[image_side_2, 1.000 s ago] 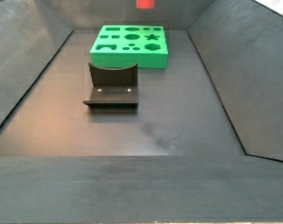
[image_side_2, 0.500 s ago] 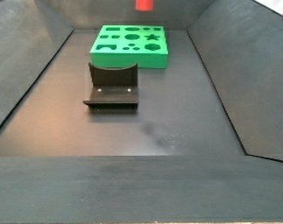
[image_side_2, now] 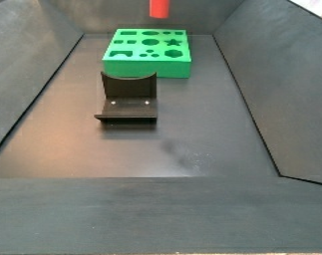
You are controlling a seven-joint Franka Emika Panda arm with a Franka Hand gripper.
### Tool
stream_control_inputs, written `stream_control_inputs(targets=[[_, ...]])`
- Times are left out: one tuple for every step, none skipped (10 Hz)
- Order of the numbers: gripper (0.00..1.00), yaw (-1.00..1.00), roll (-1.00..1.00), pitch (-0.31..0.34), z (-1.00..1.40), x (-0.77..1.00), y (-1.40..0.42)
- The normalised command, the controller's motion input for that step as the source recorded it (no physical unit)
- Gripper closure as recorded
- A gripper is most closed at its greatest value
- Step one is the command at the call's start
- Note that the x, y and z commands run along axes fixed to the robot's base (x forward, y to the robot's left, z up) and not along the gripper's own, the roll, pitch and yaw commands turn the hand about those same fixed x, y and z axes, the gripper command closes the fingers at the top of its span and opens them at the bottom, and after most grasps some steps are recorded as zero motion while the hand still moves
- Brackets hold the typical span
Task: Pick up the oval object. Move up. Place the oval object on the fixture. Regrasp the oval object. Move to above the board. Insert the oval object.
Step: Insert the oval object.
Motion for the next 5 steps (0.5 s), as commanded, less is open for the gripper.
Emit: stream_control_inputs(targets=[[1.0,0.11,0.1,-0.016,-0.24,0.27,-0.15],[1.0,0.11,0.18,-0.037,-0.29,0.29,-0.2],[1.0,0.11,0.3,0.0,-0.19,0.25,-0.14],[1.0,0.12,0.28,0.0,-0.21,0.21,-0.17],[1.0,0.11,0.24,0.0,-0.19,0.21,-0.18]])
